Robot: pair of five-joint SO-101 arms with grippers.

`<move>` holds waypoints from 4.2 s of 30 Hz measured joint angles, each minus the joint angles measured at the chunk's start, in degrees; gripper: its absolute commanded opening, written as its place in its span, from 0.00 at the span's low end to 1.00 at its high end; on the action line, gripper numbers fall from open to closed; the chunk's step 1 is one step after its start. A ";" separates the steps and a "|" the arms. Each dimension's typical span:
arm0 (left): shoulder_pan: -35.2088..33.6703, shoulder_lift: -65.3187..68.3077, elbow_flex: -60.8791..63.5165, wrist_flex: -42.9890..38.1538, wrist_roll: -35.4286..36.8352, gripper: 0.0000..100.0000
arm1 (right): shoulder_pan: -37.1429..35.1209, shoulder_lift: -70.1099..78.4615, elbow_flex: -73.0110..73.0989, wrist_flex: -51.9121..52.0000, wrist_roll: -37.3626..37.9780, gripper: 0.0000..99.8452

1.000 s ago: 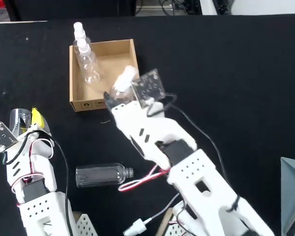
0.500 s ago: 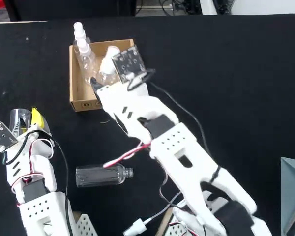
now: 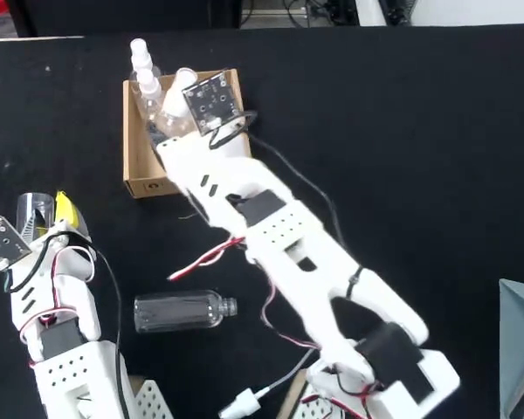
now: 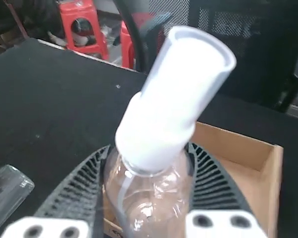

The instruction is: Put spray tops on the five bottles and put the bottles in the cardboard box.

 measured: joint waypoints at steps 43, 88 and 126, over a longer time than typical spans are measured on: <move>0.00 0.00 0.00 0.00 0.00 0.16 | -2.46 30.24 -12.22 -10.46 0.00 0.13; 0.00 0.00 0.00 0.00 0.00 0.16 | -2.55 33.58 -12.66 -9.14 3.43 0.41; 0.00 0.00 0.00 0.00 0.00 0.16 | -2.55 11.08 -12.66 27.69 3.43 0.41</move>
